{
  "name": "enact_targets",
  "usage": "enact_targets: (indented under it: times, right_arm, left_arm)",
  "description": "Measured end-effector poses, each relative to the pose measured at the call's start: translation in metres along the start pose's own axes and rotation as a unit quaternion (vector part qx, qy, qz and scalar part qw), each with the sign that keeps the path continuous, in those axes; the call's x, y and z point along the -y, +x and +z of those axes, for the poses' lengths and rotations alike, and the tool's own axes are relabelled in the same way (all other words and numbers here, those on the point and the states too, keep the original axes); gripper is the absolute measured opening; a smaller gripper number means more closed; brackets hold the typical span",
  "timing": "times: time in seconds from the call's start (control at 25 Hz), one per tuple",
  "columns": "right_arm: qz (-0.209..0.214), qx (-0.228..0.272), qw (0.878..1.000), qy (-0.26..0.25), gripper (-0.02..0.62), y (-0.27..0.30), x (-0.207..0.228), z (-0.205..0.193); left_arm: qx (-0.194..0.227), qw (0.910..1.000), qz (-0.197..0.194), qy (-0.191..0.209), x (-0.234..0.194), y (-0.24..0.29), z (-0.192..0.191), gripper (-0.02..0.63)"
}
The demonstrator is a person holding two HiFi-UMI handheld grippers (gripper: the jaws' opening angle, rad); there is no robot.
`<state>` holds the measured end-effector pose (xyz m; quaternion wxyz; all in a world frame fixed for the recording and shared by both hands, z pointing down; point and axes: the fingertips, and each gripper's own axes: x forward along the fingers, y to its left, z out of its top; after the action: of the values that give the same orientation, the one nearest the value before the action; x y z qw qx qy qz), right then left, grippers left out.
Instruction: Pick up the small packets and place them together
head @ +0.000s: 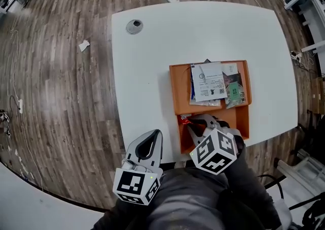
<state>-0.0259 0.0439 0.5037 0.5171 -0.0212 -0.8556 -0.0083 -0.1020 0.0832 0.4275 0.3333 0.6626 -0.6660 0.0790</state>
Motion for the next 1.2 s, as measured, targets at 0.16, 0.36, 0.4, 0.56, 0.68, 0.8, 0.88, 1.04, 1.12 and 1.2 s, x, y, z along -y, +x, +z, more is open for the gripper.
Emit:
enact_targets:
  times: [0.16, 0.36, 0.4, 0.56, 0.68, 0.8, 0.88, 1.04, 1.12, 1.2]
  right_arm:
    - [-0.009, 0.0, 1.0, -0.004, 0.02, -0.001, 0.001, -0.002]
    - [-0.029, 0.01, 1.0, 0.002, 0.018, -0.022, -0.015, -0.002]
    - [-0.034, 0.015, 0.999, 0.003, 0.018, -0.029, -0.017, 0.001]
    - [-0.063, 0.044, 0.997, 0.008, 0.018, -0.057, -0.019, 0.013]
    - [-0.088, 0.057, 0.994, 0.018, 0.018, -0.077, -0.016, 0.014]
    - [-0.102, 0.059, 0.993, 0.031, 0.018, -0.083, -0.015, 0.007]
    - [-0.107, 0.058, 0.992, 0.04, 0.018, -0.081, -0.014, 0.001]
    - [-0.106, 0.055, 0.991, 0.059, 0.018, -0.076, -0.012, -0.008]
    - [-0.102, 0.057, 0.991, 0.063, 0.018, -0.074, -0.01, -0.009]
    - [-0.1, 0.069, 0.991, 0.062, 0.018, -0.078, -0.005, -0.003]
  left_arm:
    - [0.007, 0.9999, -0.004, 0.008, 0.001, -0.005, 0.002, 0.0]
    - [0.019, 0.9993, -0.022, 0.024, 0.011, -0.016, 0.01, 0.0]
    - [0.021, 0.9989, -0.029, 0.028, 0.014, -0.017, 0.012, 0.0]
    - [0.039, 0.9952, -0.069, 0.057, 0.039, -0.017, 0.028, 0.0]
    - [0.05, 0.9914, -0.092, 0.078, 0.056, -0.019, 0.039, 0.0]
    - [0.051, 0.9887, -0.107, 0.091, 0.066, -0.017, 0.041, 0.0]
    - [0.048, 0.9874, -0.115, 0.097, 0.069, -0.012, 0.039, 0.0]
    - [0.027, 0.9873, -0.124, 0.096, 0.072, -0.002, 0.03, 0.0]
    - [0.017, 0.988, -0.124, 0.09, 0.071, 0.003, 0.026, 0.0]
    - [0.015, 0.9885, -0.122, 0.088, 0.068, 0.007, 0.029, 0.0]
